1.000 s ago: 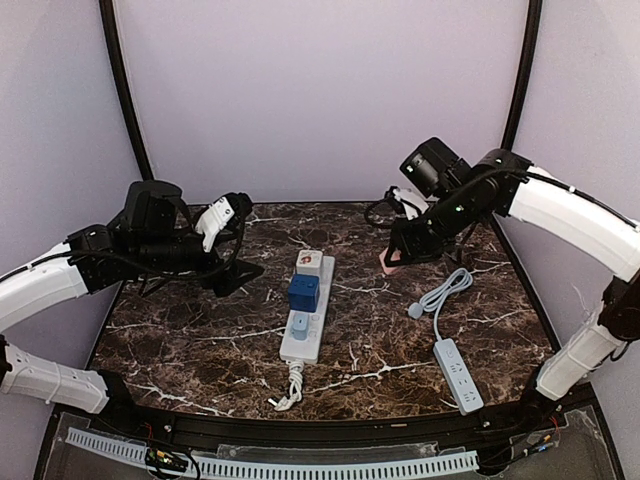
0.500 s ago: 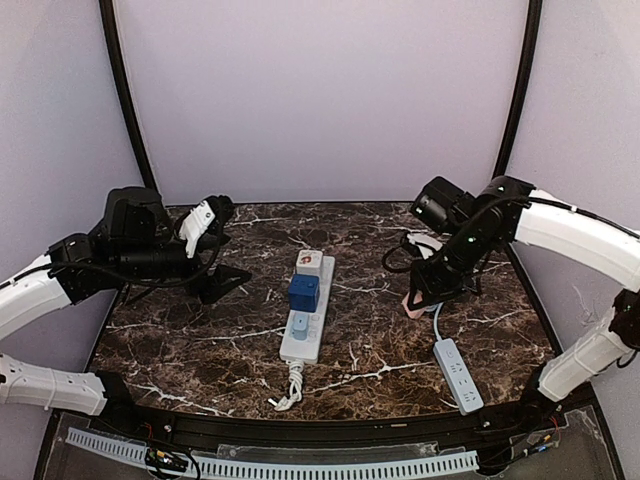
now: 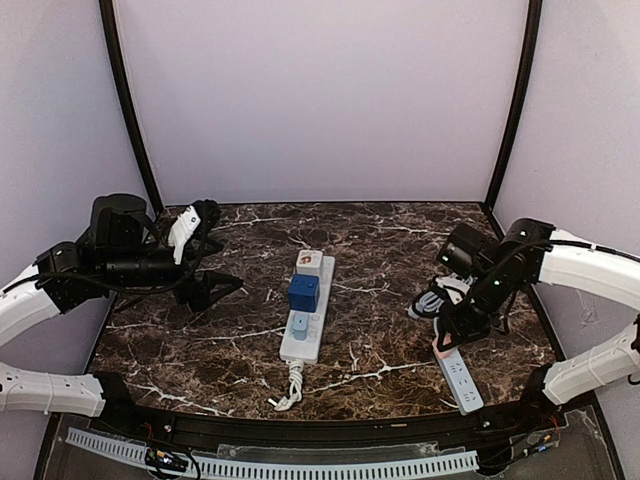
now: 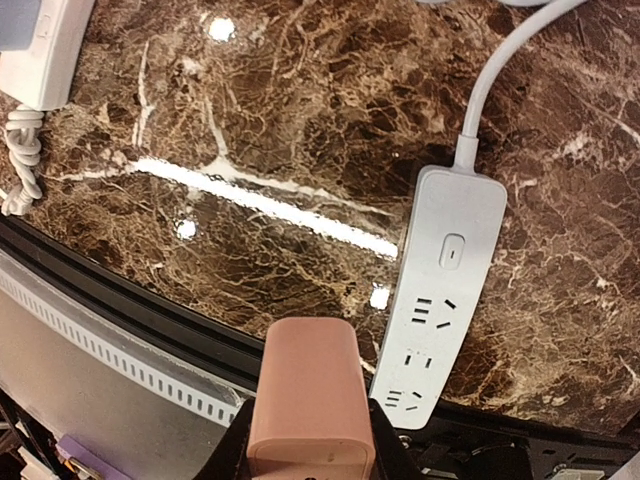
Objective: Insert the plug
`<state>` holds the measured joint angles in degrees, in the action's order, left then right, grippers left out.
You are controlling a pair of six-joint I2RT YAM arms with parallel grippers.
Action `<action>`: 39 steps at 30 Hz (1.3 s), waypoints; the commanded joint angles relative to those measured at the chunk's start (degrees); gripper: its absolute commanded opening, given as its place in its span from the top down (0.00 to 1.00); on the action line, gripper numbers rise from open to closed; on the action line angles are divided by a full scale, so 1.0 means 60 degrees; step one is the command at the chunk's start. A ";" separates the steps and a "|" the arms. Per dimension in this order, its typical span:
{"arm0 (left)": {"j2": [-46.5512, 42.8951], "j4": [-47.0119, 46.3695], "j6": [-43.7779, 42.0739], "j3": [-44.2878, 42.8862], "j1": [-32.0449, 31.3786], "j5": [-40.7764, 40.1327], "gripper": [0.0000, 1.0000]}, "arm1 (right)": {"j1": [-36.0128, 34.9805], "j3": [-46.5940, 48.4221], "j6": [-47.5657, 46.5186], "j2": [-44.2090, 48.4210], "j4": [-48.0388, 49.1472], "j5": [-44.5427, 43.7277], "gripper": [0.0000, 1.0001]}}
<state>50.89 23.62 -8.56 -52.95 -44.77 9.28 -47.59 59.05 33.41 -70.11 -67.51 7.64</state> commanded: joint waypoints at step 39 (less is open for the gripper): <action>-0.1119 0.0437 0.0987 0.0476 0.0047 0.0066 0.12 | 0.0066 -0.1453 -0.0794 -0.0612 0.0140 -0.1461 1.00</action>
<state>43.90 25.50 -3.16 -50.41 -44.77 9.41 -47.57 50.70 28.14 -75.46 -68.23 1.13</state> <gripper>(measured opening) 0.884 0.257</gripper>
